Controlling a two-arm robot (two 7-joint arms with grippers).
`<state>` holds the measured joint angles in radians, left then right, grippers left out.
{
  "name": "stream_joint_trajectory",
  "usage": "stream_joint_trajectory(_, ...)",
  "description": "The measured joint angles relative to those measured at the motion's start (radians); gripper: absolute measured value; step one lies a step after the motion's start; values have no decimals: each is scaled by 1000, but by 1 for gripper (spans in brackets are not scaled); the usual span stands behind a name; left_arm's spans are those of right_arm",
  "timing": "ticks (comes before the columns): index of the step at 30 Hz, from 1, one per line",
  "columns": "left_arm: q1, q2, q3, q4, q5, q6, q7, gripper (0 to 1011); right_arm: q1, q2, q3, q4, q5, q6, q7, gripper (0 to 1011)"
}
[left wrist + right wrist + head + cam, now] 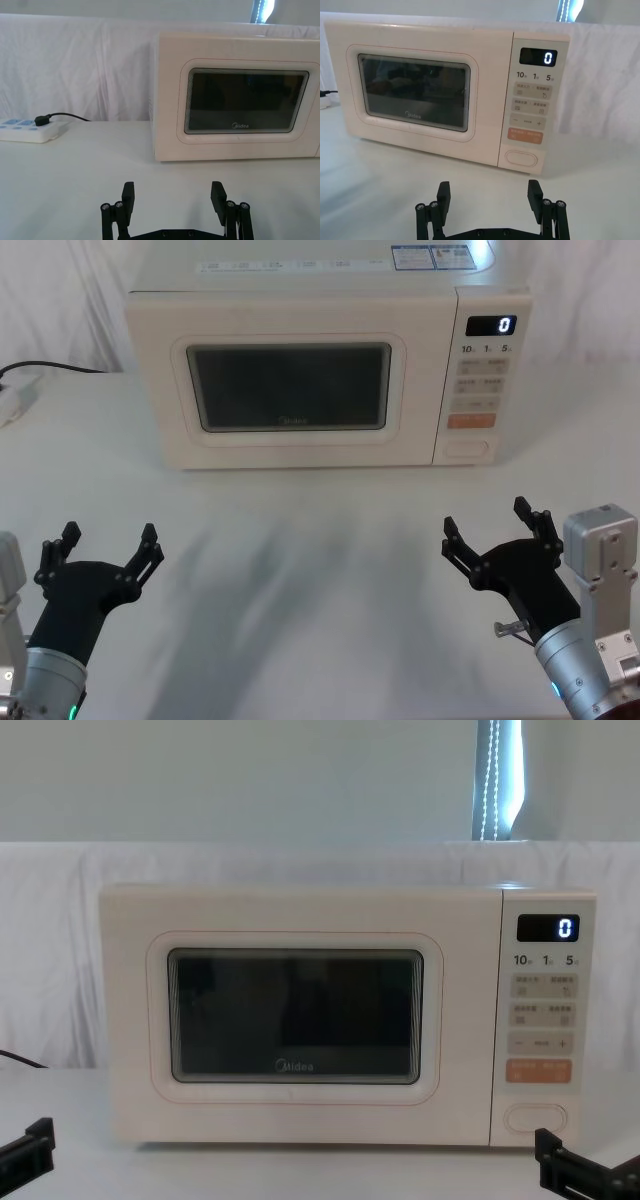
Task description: Press the button to open the microwave door with one hand; close the microwave door with the other hand.
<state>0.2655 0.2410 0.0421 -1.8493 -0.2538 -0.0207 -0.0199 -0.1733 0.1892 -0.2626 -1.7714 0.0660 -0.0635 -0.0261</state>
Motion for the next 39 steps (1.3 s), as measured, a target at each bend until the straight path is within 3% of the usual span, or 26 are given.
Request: stream_joint_trajectory(39, 0, 0, 0, 0, 0, 0, 0, 1001, 0, 0, 0, 0, 0, 0, 0, 1002)
